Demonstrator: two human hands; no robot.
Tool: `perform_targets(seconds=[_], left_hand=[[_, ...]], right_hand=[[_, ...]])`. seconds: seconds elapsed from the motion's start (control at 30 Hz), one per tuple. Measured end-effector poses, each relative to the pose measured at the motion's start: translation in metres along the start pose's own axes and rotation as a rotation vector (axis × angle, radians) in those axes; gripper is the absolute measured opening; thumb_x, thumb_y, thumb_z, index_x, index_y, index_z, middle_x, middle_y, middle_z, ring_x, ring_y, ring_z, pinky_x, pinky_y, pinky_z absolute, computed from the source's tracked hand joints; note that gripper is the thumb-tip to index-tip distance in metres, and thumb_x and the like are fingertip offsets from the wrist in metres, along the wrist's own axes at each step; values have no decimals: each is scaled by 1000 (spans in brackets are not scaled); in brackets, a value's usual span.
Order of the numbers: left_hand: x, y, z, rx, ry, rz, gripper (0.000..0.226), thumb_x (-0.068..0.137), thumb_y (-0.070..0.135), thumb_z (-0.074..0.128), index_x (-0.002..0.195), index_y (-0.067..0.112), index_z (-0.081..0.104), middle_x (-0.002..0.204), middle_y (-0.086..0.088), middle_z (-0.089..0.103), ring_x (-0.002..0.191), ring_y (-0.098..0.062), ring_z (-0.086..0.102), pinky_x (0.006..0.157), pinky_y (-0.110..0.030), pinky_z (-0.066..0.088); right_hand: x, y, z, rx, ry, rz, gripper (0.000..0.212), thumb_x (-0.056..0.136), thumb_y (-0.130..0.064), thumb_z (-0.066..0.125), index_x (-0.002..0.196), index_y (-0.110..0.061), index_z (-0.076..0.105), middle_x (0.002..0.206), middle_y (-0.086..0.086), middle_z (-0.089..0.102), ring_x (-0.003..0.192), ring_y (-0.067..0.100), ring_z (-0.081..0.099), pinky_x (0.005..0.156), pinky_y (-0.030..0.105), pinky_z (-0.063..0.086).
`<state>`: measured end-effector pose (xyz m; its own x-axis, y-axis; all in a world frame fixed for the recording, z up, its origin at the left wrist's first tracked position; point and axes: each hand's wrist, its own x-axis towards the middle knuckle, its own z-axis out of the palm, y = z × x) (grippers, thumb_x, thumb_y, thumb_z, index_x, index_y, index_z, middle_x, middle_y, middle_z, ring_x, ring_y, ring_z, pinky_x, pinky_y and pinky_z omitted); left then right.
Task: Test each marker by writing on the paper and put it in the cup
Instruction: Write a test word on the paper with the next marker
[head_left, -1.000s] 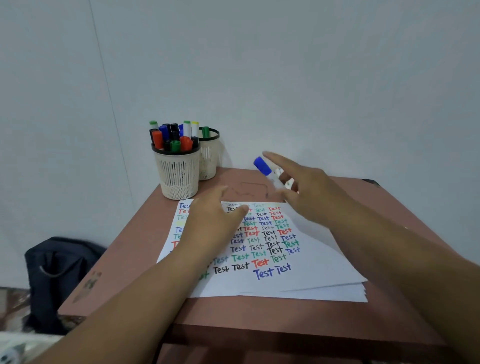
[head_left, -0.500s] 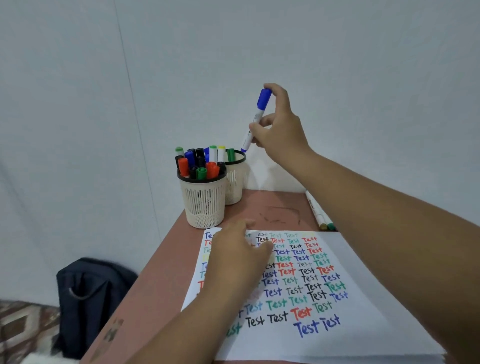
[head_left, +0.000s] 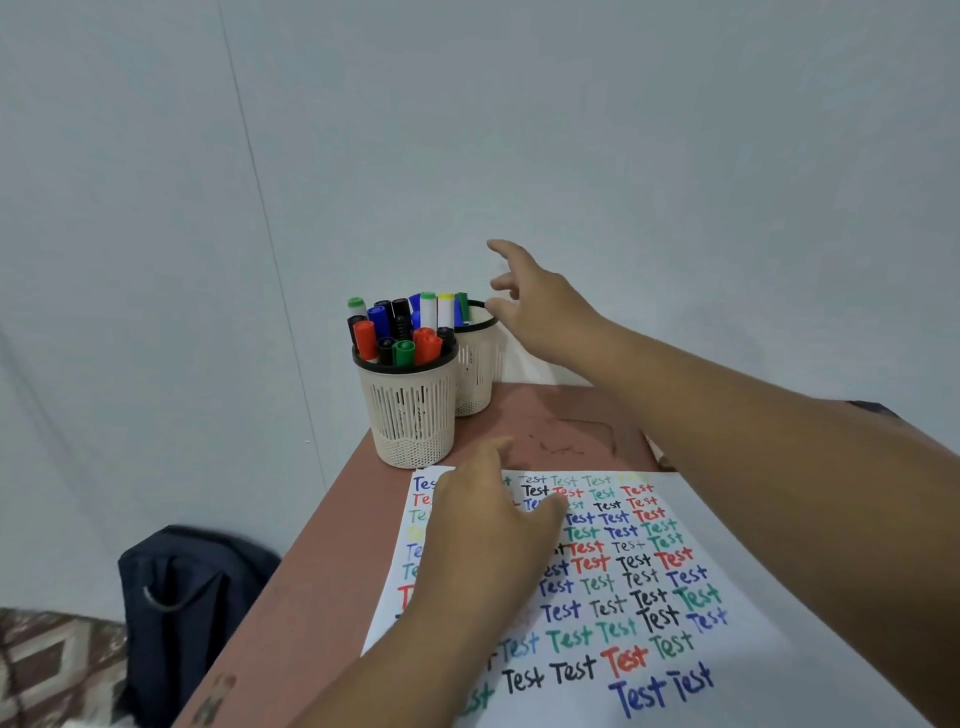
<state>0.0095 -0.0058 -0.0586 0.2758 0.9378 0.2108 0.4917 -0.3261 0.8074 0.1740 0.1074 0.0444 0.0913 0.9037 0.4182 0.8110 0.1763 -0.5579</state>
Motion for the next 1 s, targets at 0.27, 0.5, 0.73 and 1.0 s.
perform_targets(seconds=[0.27,0.5,0.73,1.0], left_hand=[[0,1,-2,42,-18,32,66,85,48,72,144,37,44,144,17,49,134,-8,43,112,-38,41],[-3,4,-2,19,-13,62,56,87,45,72,138,36,49,140,17,52,129,-7,45,107,-32,40],[-3,5,-2,-8,-16,71,55,88,41,73,138,34,52,138,17,53,116,0,46,96,-24,36],[-3,5,-2,-16,-19,79,54,89,38,73,138,33,51,139,17,54,126,-4,47,100,-24,36]], right_hand=[[-47,36,-66,-530,-479,91,43,101,-12,59,133,-41,63,139,-10,58,122,11,52,101,28,39],[-100,71,-87,-611,-653,208,36,97,-31,66,129,-49,65,130,-12,53,104,11,59,92,32,51],[-109,99,-75,-701,-636,194,53,88,-44,74,138,-43,57,148,3,46,141,30,38,106,55,43],[-128,88,-67,-587,-498,49,18,97,-39,67,114,-32,69,113,-8,61,105,13,56,86,35,48]])
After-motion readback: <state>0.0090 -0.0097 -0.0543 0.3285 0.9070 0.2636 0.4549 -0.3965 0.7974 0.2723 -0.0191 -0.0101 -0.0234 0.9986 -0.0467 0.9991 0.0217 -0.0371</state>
